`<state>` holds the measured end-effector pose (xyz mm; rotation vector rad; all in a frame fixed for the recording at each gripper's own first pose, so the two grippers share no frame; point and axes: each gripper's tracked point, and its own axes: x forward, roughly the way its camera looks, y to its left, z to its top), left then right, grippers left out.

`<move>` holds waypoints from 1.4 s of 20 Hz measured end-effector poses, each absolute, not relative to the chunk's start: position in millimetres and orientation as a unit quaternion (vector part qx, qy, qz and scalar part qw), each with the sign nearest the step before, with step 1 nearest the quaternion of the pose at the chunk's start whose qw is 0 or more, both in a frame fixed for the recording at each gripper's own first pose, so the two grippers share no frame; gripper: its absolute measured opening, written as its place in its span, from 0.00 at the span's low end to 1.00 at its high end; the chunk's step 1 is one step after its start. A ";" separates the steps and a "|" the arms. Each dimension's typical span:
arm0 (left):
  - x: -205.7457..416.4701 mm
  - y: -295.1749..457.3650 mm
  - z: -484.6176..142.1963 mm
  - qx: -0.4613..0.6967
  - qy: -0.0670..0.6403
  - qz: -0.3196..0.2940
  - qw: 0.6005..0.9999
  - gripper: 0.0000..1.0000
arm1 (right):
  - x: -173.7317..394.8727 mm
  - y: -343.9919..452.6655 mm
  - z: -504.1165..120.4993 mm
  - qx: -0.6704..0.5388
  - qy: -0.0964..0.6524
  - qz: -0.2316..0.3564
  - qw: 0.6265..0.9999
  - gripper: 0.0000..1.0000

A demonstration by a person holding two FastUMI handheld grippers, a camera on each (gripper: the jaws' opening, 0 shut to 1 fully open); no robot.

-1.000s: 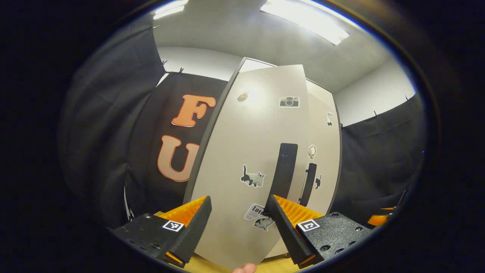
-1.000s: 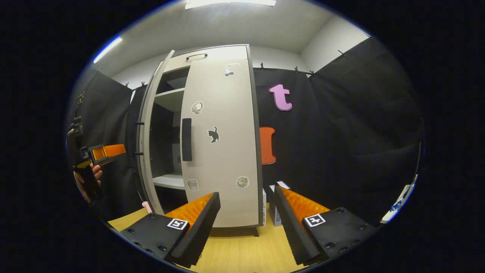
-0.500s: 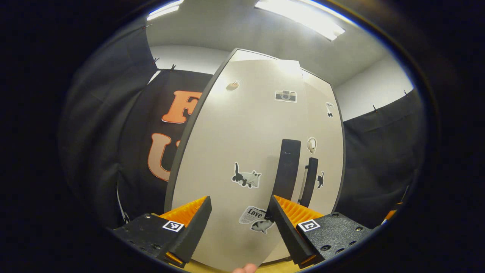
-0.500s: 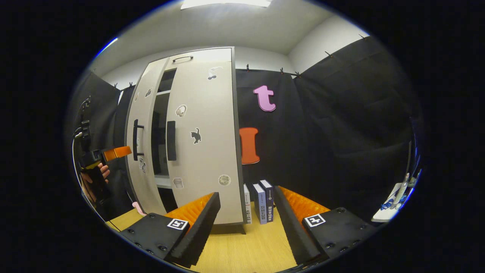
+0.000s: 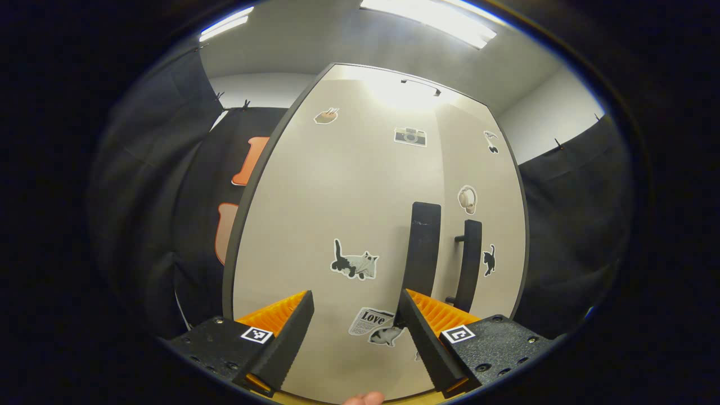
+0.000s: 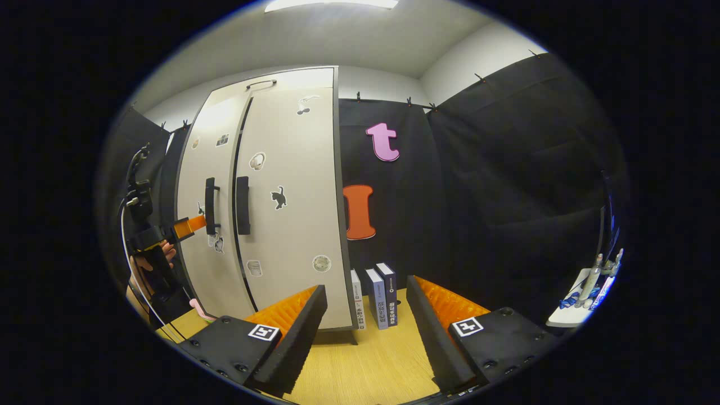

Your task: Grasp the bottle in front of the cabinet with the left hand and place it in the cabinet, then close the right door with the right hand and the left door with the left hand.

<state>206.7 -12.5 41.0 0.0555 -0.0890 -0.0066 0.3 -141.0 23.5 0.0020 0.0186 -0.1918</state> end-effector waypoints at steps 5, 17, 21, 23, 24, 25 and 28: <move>205.4 -16.3 44.0 0.017 -0.048 -0.007 0.999 0.94 | 2.6 -131.6 31.3 0.010 0.001 -0.087 0.996 0.95; 72.3 2.6 35.7 -0.032 -0.015 -0.009 0.999 0.94 | 9.2 -66.9 24.3 0.015 -0.023 -0.013 1.000 0.95; 29.0 18.4 20.3 -0.021 -0.010 0.020 1.000 0.94 | 9.3 -55.6 10.0 -0.012 -0.021 -0.004 1.000 0.95; 13.3 21.0 17.5 -0.013 -0.010 0.029 0.999 0.94 | 8.4 -45.1 3.0 -0.011 -0.011 0.011 1.000 0.95; 6.6 21.4 15.1 -0.009 -0.007 0.033 0.999 0.94 | 8.3 -38.3 0.0 -0.006 -0.007 0.020 1.000 0.95; 0.2 20.7 12.9 -0.003 -0.002 0.036 0.999 0.94 | 6.5 -33.5 -2.4 -0.002 -0.003 0.028 1.000 0.95; -20.3 25.7 11.6 0.022 -0.001 0.058 0.998 0.94 | 2.7 -27.1 -6.0 -0.003 0.002 0.038 0.999 0.95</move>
